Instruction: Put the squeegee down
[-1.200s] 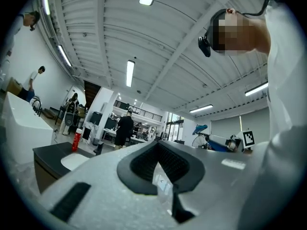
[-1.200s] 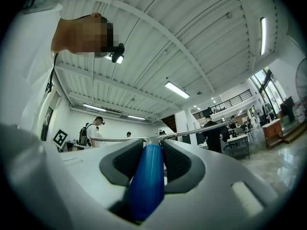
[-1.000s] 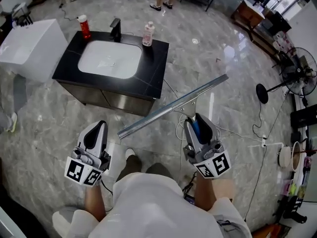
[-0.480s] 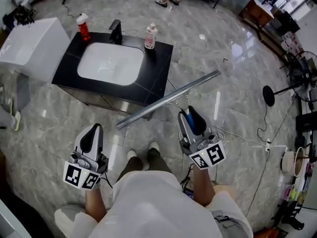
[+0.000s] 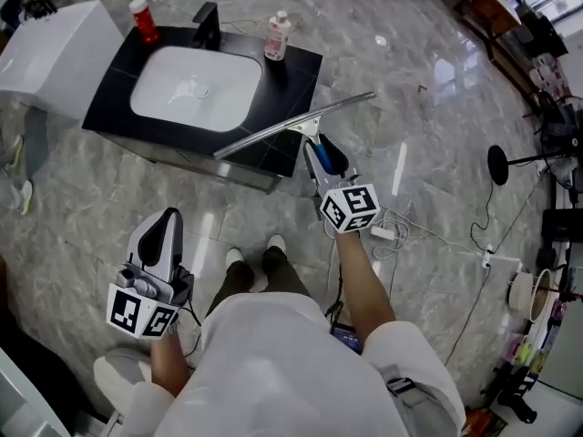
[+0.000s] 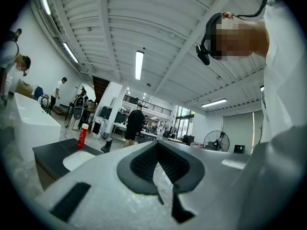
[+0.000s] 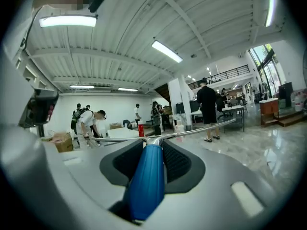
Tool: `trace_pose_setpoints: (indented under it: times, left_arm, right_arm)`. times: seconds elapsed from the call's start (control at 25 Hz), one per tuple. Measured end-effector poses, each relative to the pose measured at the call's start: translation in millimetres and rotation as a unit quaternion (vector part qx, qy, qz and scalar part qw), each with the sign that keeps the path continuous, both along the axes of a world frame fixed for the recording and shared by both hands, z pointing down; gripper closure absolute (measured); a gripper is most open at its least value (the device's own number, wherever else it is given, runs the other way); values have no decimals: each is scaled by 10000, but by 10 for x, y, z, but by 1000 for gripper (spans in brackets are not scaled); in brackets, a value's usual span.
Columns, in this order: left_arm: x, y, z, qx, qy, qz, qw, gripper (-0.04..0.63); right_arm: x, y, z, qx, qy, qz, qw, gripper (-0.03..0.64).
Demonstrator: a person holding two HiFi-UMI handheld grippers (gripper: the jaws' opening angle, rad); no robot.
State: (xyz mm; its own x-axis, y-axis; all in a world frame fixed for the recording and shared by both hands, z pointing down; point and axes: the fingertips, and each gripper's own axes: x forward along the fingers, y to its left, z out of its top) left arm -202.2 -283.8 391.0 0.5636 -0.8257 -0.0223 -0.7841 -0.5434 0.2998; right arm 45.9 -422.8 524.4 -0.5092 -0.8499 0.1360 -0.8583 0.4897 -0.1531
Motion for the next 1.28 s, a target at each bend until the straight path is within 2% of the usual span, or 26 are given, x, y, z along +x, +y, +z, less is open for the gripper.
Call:
trace_pose_setpoints:
  times: [0.16,0.36,0.6,0.76,1.28]
  left_arm:
    - [-82,-50,80,-128,-51,-180,9997,594]
    - [-186,-79,97,-216,-136,-414,9988,594]
    - [-344,-79,116,-282,-277,-645,9971,594]
    - [-340,-94,108,-318,-333,-656,9968,594]
    - [-178,-205,115,-293,-344,-431,9980,592]
  right_arm:
    - [-177,-470,668,-585,306,-118,9977,479]
    - [-385,-810,1435,-1420,593,-201,9879,479]
    - [-542,-1007,1973,-2005,945,-269,9748,479]
    - [-609,-1052,2102,-2202,1011,-301,9697,479]
    - [-577,-1060,2103,-2196,848,-336,9713,474]
